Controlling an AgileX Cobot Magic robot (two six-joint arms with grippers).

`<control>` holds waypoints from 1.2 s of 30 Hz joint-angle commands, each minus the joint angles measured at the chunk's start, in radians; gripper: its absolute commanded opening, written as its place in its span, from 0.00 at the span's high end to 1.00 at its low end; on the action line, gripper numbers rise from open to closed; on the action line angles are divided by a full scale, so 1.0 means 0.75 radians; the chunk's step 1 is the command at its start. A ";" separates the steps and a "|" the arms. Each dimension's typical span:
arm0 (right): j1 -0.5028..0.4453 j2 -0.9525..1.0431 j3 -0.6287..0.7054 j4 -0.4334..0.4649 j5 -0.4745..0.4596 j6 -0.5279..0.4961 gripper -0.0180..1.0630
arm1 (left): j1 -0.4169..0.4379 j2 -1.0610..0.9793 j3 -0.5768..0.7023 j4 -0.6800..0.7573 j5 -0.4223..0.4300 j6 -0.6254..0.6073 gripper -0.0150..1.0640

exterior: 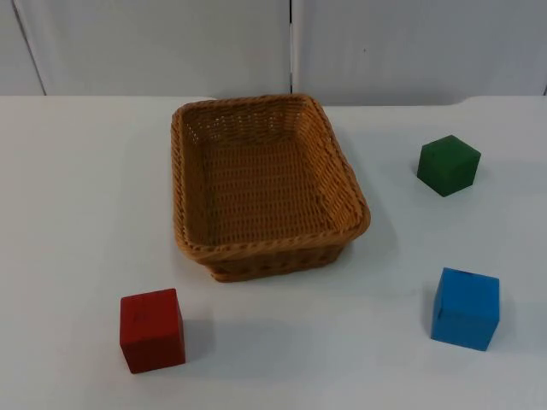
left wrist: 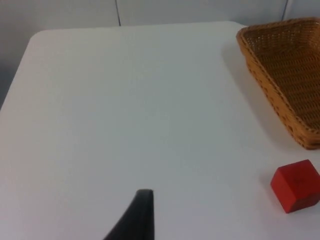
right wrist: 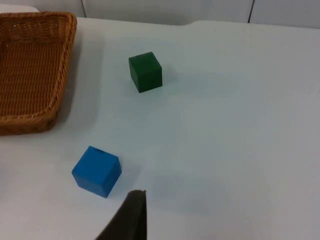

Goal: Pick up one cube with each hand and place exactly two cubes into the same basket, leaving the remaining cube outside.

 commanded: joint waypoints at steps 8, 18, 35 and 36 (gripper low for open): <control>-0.008 0.137 -0.078 0.000 -0.045 -0.038 0.01 | 0.004 0.136 -0.069 -0.030 -0.086 0.000 0.01; -0.008 0.251 -0.185 0.000 -0.058 -0.042 0.03 | 0.004 0.280 -0.069 -0.030 -0.114 0.020 0.01; -0.008 0.587 -0.215 0.075 -0.116 -0.160 0.03 | 0.004 0.567 -0.071 -0.035 -0.211 0.074 0.01; -0.008 0.611 -0.215 0.084 -0.119 -0.185 0.03 | 0.004 0.582 -0.071 -0.035 -0.218 0.084 0.01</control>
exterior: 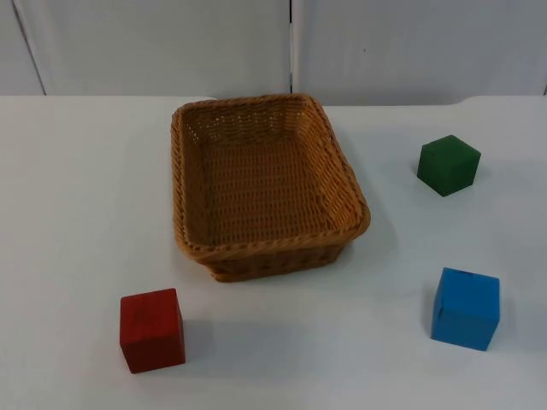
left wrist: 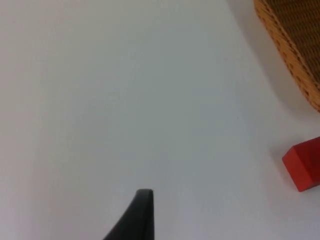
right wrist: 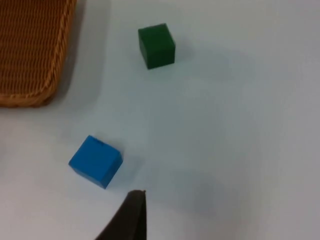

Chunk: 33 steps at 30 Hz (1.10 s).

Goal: Pick up one cube with each hand and place exactly two cubes into the same basket, leaving the remaining cube outside.

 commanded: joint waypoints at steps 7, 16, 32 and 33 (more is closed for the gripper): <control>-0.008 0.185 -0.009 0.105 -0.084 -0.094 0.03 | 0.004 0.131 -0.050 -0.144 -0.031 0.073 0.01; -0.008 0.357 -0.009 0.254 -0.176 -0.229 0.03 | 0.004 0.262 -0.097 -0.287 -0.029 0.172 0.01; -0.008 0.562 -0.221 0.254 -0.106 -0.229 0.03 | 0.004 0.483 -0.100 -0.454 -0.069 0.295 0.01; -0.008 0.580 -0.235 0.254 -0.096 -0.229 0.03 | 0.004 0.497 -0.100 -0.463 -0.073 0.301 0.01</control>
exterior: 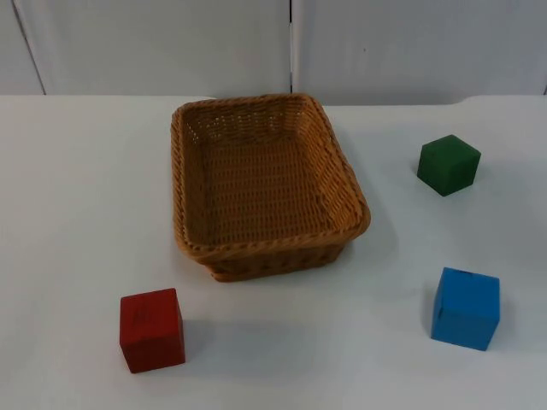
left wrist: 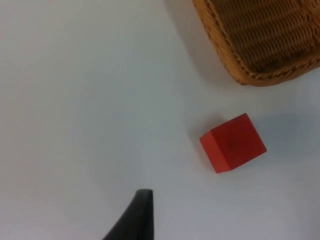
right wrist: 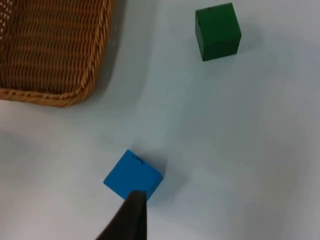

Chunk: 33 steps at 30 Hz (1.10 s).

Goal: Pick up one cube with each hand and place exactly two cubes into the same basket, leaving the remaining cube outside.

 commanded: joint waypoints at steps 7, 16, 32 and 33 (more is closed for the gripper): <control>0.113 0.133 -0.117 -0.015 0.025 -0.055 0.03 | 0.004 0.090 -0.010 -0.056 -0.045 0.036 0.01; 0.395 0.299 -0.218 -0.126 0.019 -0.056 0.03 | -0.002 0.165 -0.010 -0.083 -0.054 0.060 0.01; 0.508 0.510 -0.218 -0.239 -0.003 -0.066 0.03 | -0.015 0.277 -0.010 -0.208 -0.079 0.129 0.06; 0.508 0.510 -0.218 -0.239 -0.003 -0.066 0.03 | -0.015 0.277 -0.010 -0.208 -0.079 0.129 0.06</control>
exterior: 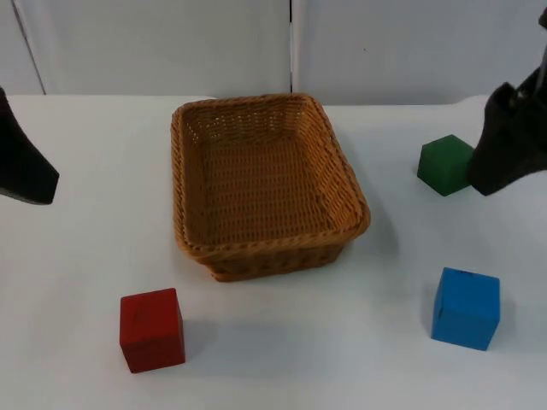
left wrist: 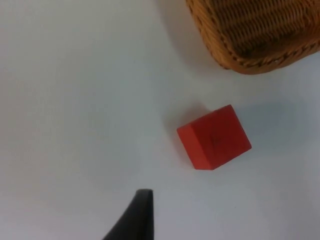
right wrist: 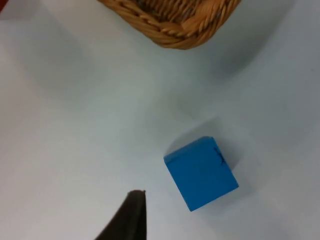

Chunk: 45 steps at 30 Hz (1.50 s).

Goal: Pick up one cube with each hand and place exactly two cubes into the same basket, leaving the remaining cube outside.

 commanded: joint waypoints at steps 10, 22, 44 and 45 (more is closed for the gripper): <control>0.003 0.084 -0.010 -0.016 -0.062 -0.029 0.03 | -0.268 0.264 -0.008 -0.033 -0.209 -0.026 0.06; 0.003 0.190 -0.010 -0.014 -0.092 -0.029 0.03 | -0.382 0.534 -0.008 -0.025 -0.360 -0.094 0.06; 0.003 0.465 -0.007 -0.004 -0.249 -0.005 0.03 | -0.382 0.928 -0.144 -0.003 -0.448 -0.168 0.06; 0.003 0.480 -0.007 -0.004 -0.247 -0.018 0.03 | -0.382 0.946 -0.144 -0.008 -0.456 -0.168 0.06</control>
